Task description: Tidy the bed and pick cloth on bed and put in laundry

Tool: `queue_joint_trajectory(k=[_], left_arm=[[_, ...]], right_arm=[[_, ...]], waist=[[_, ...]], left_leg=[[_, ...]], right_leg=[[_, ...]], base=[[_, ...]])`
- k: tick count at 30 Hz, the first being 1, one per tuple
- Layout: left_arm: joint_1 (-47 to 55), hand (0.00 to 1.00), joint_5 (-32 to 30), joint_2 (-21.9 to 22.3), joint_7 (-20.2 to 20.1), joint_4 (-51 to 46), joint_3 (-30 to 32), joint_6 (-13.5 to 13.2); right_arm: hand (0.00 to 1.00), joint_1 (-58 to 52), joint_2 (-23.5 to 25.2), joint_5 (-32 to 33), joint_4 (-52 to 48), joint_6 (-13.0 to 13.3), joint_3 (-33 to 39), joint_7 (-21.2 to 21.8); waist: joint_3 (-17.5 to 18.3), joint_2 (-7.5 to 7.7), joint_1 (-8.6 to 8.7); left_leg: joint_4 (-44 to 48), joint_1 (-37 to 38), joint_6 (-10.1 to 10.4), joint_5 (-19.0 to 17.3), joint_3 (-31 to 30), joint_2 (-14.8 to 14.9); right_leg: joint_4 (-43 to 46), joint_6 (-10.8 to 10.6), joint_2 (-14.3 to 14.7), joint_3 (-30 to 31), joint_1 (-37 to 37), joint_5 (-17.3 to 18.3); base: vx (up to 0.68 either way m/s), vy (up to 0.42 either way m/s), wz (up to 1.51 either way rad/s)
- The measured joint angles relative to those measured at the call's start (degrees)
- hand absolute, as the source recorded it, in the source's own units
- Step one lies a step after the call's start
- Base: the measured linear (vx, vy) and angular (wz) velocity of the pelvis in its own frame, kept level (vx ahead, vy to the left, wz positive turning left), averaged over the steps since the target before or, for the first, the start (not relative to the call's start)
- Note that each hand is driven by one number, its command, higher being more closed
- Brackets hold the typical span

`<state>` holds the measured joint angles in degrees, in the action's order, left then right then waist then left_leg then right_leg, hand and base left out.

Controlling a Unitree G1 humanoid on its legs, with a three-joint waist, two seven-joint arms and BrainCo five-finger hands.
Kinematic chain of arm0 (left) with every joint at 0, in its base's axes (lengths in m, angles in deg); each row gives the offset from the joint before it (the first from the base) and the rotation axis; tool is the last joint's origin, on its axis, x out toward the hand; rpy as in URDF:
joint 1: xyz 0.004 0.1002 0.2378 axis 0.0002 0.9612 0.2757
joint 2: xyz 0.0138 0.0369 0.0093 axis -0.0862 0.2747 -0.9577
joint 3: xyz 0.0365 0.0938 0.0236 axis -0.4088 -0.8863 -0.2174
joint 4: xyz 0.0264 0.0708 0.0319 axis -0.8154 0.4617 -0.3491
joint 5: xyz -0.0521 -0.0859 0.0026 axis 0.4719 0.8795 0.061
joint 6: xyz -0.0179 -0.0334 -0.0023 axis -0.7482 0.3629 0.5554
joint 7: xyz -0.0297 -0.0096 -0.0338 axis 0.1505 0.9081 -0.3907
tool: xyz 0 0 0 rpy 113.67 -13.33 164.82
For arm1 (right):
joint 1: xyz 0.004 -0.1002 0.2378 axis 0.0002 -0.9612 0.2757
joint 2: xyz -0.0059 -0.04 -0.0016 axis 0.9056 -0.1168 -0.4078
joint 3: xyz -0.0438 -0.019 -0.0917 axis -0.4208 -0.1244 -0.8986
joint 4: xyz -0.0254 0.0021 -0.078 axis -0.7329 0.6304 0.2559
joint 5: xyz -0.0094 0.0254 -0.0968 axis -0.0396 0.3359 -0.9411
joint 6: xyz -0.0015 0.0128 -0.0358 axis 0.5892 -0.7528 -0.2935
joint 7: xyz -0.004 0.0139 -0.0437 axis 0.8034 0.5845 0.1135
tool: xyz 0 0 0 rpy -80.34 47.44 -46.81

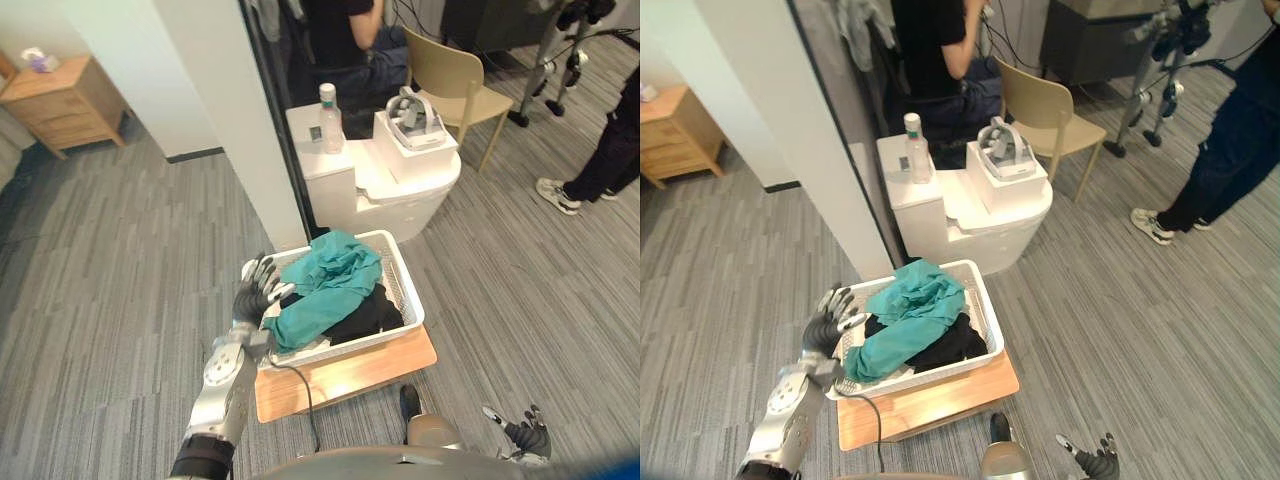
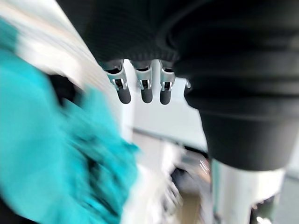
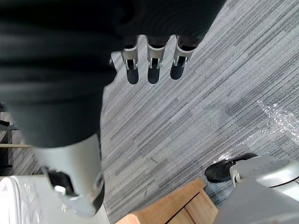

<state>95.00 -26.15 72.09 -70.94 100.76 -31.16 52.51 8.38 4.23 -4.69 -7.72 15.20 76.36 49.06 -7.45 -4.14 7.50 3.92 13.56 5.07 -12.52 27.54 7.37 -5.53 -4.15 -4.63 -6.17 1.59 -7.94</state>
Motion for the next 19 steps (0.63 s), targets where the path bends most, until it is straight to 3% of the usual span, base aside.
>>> queue_joint_trajectory(k=[8,12,14,19], left_arm=[[6.16,0.0,1.81,3.72,-3.67,25.29,8.69,1.58],[7.22,0.0,-3.28,5.0,-4.89,31.67,10.88,1.7],[7.53,0.0,-5.34,6.09,-4.87,34.49,11.2,2.02],[7.4,0.0,-8.01,7.01,-4.69,36.9,14.34,4.57]], right_arm=[[0.0,0.55,1.01,-3.34,5.64,6.02,1.31,7.57],[0.0,0.56,1.77,-3.42,8.31,5.86,1.3,12.0],[0.0,0.52,1.71,-6.13,9.82,4.56,2.08,15.23],[0.0,1.32,1.75,-8.39,12.03,3.9,2.51,17.1]], waist=[[1.05,2.08,-3.05],[1.53,2.67,-3.88],[1.53,2.78,-4.0],[1.48,2.68,-4.1]], left_leg=[[-1.0,3.53,0.12,0.74,-1.55,-0.4],[-1.83,3.52,0.71,1.26,-2.35,-0.68],[-2.45,3.61,0.7,1.77,-3.21,-0.75],[-2.87,3.55,0.81,2.22,-4.34,-0.48]], right_leg=[[-0.33,-0.11,-0.46,-1.17,3.82,0.63],[-0.34,-0.04,-0.72,-2.01,3.86,0.69],[-0.34,0.05,-0.86,-2.91,3.95,0.92],[-0.35,0.11,-0.9,-3.94,4.56,1.16]], base=[[-0.09,-0.052,0.08],[-0.06,-0.047,0.11],[-0.04,-0.039,0.2],[0.0,-0.025,0.09]])
